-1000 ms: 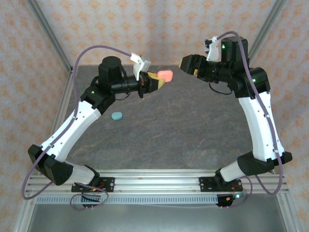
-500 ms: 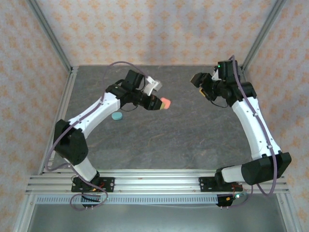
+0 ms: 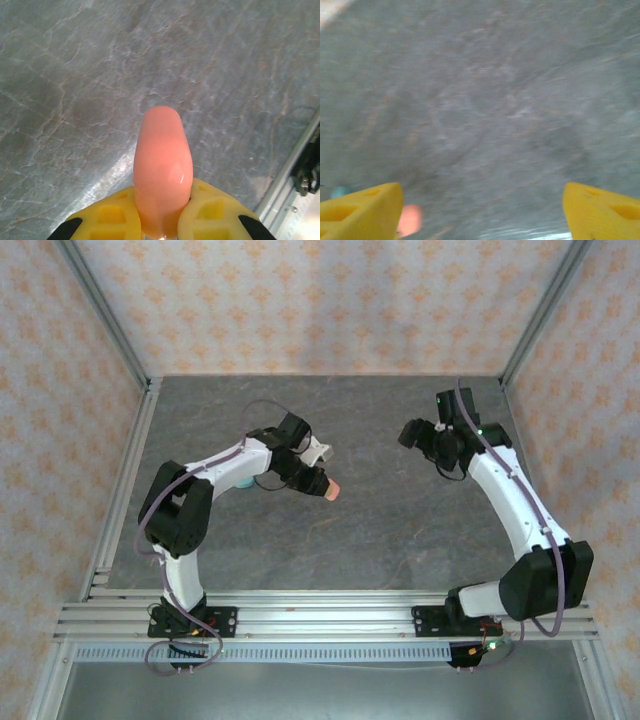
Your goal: Insert wireless bluetooth earbuds into charging case
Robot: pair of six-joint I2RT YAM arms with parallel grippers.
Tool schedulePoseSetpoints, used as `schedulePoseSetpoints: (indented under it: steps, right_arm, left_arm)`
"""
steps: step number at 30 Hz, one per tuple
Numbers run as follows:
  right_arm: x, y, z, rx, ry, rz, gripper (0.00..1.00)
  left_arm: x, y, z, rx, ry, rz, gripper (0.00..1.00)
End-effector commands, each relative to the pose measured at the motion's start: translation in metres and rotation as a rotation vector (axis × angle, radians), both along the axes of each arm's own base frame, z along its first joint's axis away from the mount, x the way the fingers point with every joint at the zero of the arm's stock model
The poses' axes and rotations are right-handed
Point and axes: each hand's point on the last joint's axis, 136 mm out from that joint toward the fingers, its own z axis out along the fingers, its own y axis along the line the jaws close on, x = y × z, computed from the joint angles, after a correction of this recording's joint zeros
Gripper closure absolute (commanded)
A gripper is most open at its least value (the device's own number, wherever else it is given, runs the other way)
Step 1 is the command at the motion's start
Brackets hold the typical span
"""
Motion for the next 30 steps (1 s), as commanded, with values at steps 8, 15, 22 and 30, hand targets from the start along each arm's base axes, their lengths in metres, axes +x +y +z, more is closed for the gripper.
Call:
schedulePoseSetpoints:
  steps: [8,15,22,30]
  right_arm:
    - [-0.025,-0.104,-0.008,-0.422,-0.088,-0.219,0.01]
    - [-0.024,-0.132,-0.019,-0.479,-0.197,-0.283,0.01]
    - [-0.015,-0.146,-0.033,-0.572,-0.269,-0.294,0.01]
    - [0.002,-0.15,-0.049,-0.578,-0.444,-0.33,0.01]
  left_arm:
    - [0.028,0.036,0.006,0.116,-0.09,0.045,0.61]
    - [0.061,0.075,0.055,0.187,-0.242,0.115,0.32]
    - [0.092,0.134,0.113,0.323,-0.495,0.254,0.0]
    - [0.112,0.233,0.135,0.426,-0.785,0.675,0.0]
